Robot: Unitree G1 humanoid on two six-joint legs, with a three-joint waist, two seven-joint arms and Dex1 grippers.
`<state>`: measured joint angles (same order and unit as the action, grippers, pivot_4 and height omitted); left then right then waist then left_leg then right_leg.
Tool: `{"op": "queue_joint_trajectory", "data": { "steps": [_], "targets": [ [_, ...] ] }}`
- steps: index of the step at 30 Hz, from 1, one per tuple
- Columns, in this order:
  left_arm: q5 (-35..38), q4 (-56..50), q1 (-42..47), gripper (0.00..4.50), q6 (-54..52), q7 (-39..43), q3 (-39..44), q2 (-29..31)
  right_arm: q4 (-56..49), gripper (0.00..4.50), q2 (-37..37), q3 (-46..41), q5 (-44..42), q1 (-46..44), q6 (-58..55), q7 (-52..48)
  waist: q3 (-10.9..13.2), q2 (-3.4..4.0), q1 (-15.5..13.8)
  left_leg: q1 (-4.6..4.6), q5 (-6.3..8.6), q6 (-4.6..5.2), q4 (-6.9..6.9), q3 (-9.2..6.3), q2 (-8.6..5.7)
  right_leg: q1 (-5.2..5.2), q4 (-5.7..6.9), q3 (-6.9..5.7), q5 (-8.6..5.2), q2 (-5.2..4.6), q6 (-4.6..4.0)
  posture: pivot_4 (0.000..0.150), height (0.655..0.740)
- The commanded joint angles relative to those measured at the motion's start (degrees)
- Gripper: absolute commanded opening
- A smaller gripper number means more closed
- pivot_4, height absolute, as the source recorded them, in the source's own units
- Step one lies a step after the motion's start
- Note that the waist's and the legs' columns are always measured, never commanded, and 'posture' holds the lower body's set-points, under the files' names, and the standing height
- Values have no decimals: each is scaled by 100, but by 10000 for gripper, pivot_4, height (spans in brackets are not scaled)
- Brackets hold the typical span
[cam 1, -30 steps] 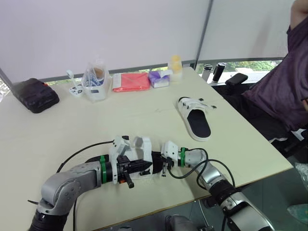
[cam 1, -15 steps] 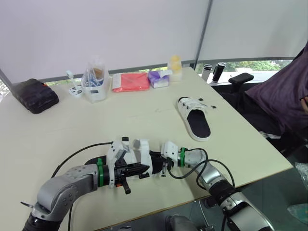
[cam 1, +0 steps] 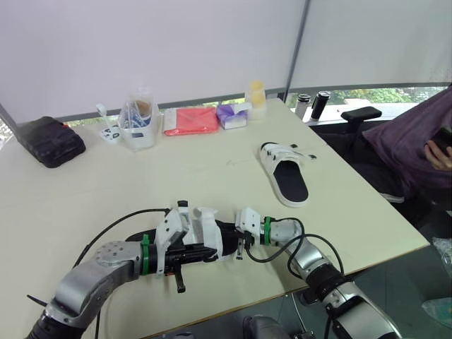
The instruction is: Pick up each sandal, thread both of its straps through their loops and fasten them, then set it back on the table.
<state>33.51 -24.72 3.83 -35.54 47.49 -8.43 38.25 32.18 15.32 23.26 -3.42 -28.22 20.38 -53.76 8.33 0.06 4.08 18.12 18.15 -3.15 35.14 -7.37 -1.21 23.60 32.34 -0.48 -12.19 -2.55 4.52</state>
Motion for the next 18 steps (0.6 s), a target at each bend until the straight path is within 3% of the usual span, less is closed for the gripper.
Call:
{"op": "queue_joint_trajectory", "data": {
  "steps": [1, 7, 10, 16, 18],
  "targets": [
    [-146, 232, 72, 371, -127, -240, -23, -203, 1098, 0, 135, 223, 690, 282, -473, 262, -2, -2, -7, 0, 0, 0, 0, -1, 0, -2, 0, 0, 0, 0, 0, 1500, 7400],
    [-119, 188, -81, 371, -289, 179, -102, 110, 1137, 0, 154, 211, 691, 270, -452, 271, -10, -2, -2, -9, 1, -1, 4, -2, -1, -1, 0, -1, 0, 0, 0, 1500, 7400],
    [88, 179, -20, 8435, -430, 157, 42, 52, 1162, 0, 156, 217, 696, 255, -449, 273, -13, 4, 4, -11, 4, -2, 3, 8, -2, 7, 0, -9, 0, 0, 0, 1500, 7400],
    [762, -193, -7, 37705, -767, -145, 717, -106, 1171, 0, 146, 223, 698, 243, -446, 284, -9, 2, 1, -8, 5, -1, 3, 8, 1, 4, 0, -11, 0, -1, 0, 1500, 7400],
    [1149, -330, 33, 37705, -1005, -325, 1043, -158, 1179, 0, 147, 231, 702, 249, -439, 280, -8, 1, -5, 1, 4, 0, 3, 3, 1, 2, 0, -10, 0, 0, 0, 1500, 7400]
  ]
}}
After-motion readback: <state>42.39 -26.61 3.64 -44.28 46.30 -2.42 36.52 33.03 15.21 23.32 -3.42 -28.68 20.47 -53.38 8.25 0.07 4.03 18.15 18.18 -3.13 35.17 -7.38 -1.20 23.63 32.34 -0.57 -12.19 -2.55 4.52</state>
